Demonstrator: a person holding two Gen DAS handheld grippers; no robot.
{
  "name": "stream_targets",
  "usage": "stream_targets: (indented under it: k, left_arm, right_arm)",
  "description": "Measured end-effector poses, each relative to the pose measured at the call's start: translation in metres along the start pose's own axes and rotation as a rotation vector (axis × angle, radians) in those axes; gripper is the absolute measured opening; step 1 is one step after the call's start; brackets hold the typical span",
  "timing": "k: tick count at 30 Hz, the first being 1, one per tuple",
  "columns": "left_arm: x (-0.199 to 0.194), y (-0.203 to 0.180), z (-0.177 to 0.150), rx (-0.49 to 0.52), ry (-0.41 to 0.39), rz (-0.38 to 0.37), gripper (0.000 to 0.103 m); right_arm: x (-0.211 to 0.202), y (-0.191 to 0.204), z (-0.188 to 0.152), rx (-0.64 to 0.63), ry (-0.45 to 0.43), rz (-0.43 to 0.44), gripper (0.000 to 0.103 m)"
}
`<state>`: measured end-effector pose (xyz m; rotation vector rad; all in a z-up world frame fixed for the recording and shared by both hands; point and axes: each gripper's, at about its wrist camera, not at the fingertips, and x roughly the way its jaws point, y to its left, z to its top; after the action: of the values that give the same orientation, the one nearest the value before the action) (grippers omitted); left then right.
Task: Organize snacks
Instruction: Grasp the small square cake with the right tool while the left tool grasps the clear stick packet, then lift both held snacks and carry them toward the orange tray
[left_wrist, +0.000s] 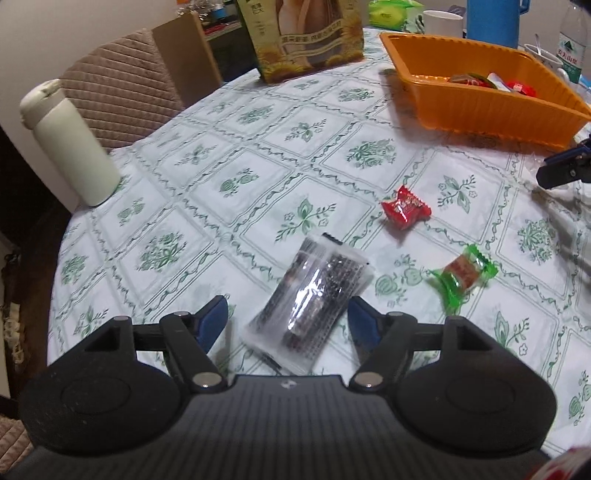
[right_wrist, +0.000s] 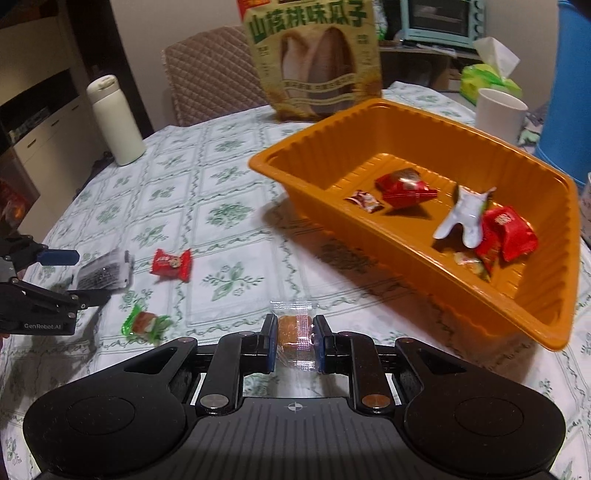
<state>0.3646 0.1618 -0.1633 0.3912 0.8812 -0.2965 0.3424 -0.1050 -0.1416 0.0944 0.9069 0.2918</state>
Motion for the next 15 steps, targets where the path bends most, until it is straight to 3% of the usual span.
stream_targets:
  k: [2, 4, 5, 9, 15]
  left_arm:
    - [0.002, 0.005, 0.003, -0.022, 0.013, -0.035, 0.067]
    - [0.003, 0.012, 0.005, -0.074, 0.029, -0.092, 0.052]
    - [0.003, 0.013, 0.005, -0.096, 0.032, -0.101, 0.051]
    - [0.000, 0.009, 0.003, -0.114, 0.032, -0.094, 0.042]
    - [-0.013, 0.001, -0.011, -0.216, 0.057, -0.052, 0.038]
  right_arm:
    - [-0.001, -0.002, 0.000, 0.012, 0.002, -0.005, 0.020]
    - [-0.001, -0.004, -0.001, 0.019, 0.004, -0.008, 0.020]
    - [-0.001, -0.004, 0.000, 0.021, 0.004, -0.009, 0.020]
    - [-0.002, -0.005, 0.000, 0.030, 0.004, -0.009, 0.020]
    - [-0.005, -0.005, 0.000, 0.028, 0.002, 0.007, 0.020]
